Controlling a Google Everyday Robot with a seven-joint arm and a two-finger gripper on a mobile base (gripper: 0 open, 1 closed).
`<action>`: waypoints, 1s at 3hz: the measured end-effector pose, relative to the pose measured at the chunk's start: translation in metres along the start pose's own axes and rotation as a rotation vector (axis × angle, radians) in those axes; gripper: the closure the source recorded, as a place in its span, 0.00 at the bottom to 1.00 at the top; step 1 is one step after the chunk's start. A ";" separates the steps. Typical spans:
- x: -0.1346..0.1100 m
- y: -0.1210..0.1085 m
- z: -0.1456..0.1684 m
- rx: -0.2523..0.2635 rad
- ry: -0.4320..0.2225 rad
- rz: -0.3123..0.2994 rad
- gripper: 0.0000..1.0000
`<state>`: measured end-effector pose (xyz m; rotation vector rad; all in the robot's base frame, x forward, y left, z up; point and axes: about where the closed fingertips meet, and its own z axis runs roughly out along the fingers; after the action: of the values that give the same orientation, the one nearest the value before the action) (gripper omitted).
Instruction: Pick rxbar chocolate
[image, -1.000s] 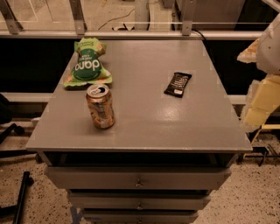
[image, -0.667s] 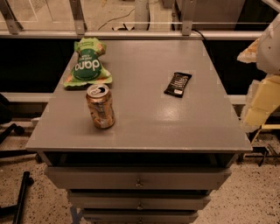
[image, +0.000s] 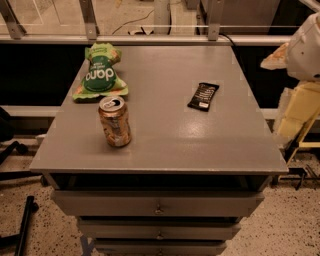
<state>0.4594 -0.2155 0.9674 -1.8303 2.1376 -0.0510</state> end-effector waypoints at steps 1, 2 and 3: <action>-0.009 -0.034 0.043 -0.102 -0.104 -0.166 0.00; -0.008 -0.047 0.059 -0.112 -0.131 -0.230 0.00; -0.010 -0.048 0.058 -0.106 -0.131 -0.236 0.00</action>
Offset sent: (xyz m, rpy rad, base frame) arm 0.0418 0.0098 -0.0284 0.0638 0.0476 0.1901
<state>0.5216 -0.2041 0.9261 -2.0776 1.8609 0.1256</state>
